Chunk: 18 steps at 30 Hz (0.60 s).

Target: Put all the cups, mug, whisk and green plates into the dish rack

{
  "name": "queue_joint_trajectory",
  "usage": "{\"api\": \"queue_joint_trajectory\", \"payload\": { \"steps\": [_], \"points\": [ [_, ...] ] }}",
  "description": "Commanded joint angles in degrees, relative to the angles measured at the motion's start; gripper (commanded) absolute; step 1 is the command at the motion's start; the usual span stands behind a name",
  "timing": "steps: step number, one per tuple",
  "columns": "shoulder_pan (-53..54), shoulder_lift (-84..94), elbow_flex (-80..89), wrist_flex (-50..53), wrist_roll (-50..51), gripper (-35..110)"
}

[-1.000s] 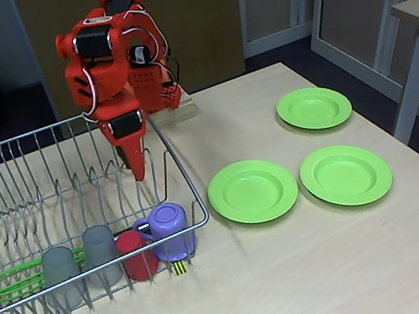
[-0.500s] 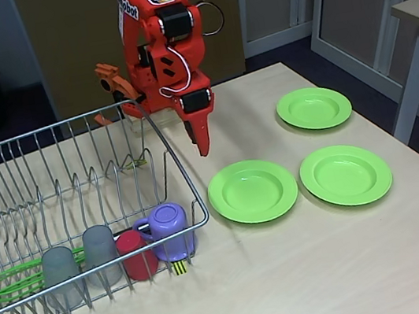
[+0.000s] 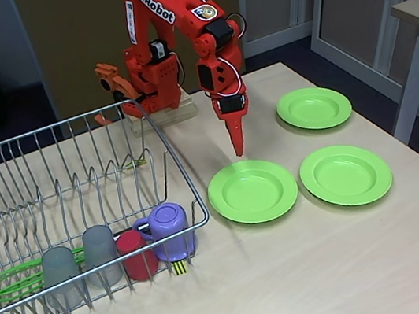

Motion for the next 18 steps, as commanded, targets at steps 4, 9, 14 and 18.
{"api": "queue_joint_trajectory", "payload": {
  "steps": [4,9,14,18],
  "points": [
    [-3.6,-2.9,-1.3,-3.2,2.5,28],
    [-4.0,-9.1,-4.0,-6.9,0.8,30],
    [-3.9,-13.8,-5.0,-11.3,-0.3,30],
    [-3.5,-16.0,-4.7,-14.2,-0.7,31]
  ]
}}
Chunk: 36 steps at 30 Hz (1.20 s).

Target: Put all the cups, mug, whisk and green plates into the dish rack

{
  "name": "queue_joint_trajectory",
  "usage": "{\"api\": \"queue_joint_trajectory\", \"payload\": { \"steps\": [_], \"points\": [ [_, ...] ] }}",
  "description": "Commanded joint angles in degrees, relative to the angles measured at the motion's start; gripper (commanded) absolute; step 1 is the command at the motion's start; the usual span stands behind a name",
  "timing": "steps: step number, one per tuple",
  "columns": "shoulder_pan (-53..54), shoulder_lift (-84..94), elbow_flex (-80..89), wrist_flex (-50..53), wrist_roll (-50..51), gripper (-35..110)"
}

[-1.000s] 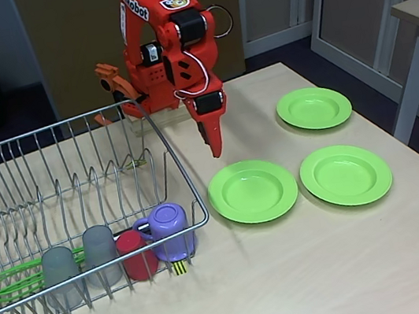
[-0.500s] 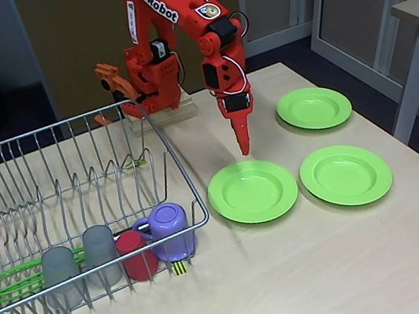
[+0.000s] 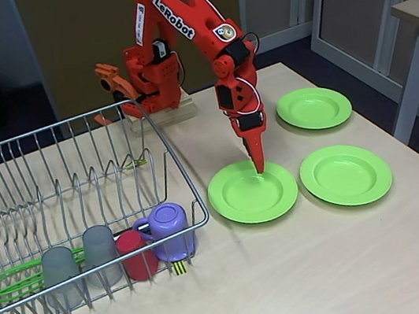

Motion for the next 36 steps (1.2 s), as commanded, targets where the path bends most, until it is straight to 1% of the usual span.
{"api": "queue_joint_trajectory", "payload": {
  "steps": [1,15,20,24,27,31,33,36],
  "points": [
    [-0.8,-0.4,-0.6,-2.1,-0.4,30],
    [1.9,-4.0,1.1,-8.3,-1.3,27],
    [4.0,-4.7,1.1,-10.5,-0.4,23],
    [5.4,-5.8,0.8,-11.7,3.4,19],
    [6.2,-6.6,0.8,-11.8,9.6,16],
    [6.9,-8.3,1.0,-13.2,16.9,5],
    [7.2,-9.1,1.0,-13.9,18.3,0],
    [7.5,-9.2,0.7,-13.8,17.7,0]
  ]
}}
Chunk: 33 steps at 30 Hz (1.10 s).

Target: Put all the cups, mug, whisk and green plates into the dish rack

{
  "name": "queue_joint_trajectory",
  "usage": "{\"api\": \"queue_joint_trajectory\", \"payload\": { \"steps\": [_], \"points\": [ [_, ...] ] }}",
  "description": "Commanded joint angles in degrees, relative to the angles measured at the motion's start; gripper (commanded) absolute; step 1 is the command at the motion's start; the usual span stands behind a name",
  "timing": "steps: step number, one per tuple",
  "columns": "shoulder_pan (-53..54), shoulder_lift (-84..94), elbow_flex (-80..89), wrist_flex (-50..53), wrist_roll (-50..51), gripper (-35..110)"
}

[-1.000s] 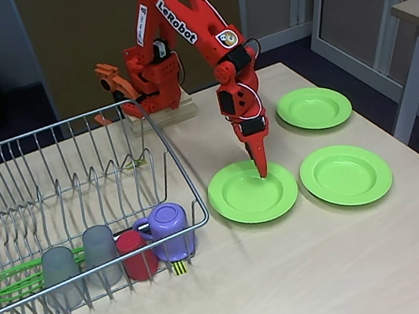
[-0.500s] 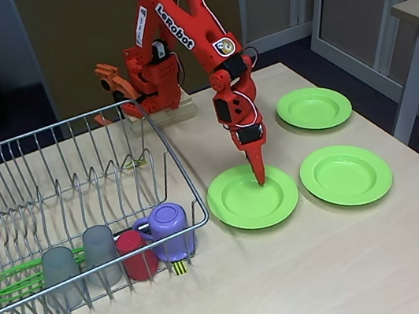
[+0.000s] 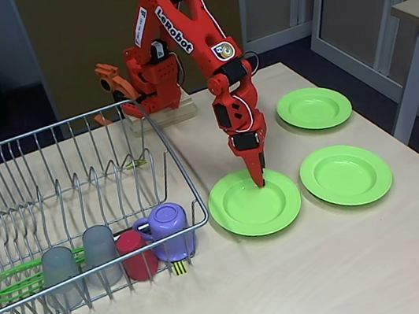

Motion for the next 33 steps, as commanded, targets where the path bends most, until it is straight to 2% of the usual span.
{"api": "queue_joint_trajectory", "payload": {
  "steps": [1,13,33],
  "points": [
    [0.5,0.4,0.5,1.1,0.9,0],
    [0.1,1.6,-13.6,19.0,-4.2,0],
    [-1.7,2.9,-42.2,46.7,-18.5,0]
  ]
}}
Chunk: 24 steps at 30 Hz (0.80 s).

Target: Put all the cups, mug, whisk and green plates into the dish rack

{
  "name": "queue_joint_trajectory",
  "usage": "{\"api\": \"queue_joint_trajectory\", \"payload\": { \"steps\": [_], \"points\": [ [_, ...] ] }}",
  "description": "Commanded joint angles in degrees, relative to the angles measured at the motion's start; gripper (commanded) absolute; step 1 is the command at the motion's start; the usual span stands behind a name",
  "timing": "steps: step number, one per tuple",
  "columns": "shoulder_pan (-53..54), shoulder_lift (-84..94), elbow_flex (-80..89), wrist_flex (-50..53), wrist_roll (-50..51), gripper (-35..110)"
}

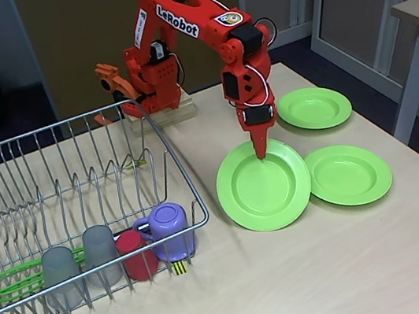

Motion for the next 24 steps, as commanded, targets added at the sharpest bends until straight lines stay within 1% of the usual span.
{"api": "queue_joint_trajectory", "payload": {
  "steps": [1,7,12,24],
  "points": [
    [-1.4,2.1,-6.8,5.0,-1.2,0],
    [-1.8,0.7,-16.7,13.3,-1.9,0],
    [-1.7,-1.2,-25.0,18.2,-3.2,0],
    [-1.2,-2.7,-37.6,23.1,-6.4,0]
  ]
}}
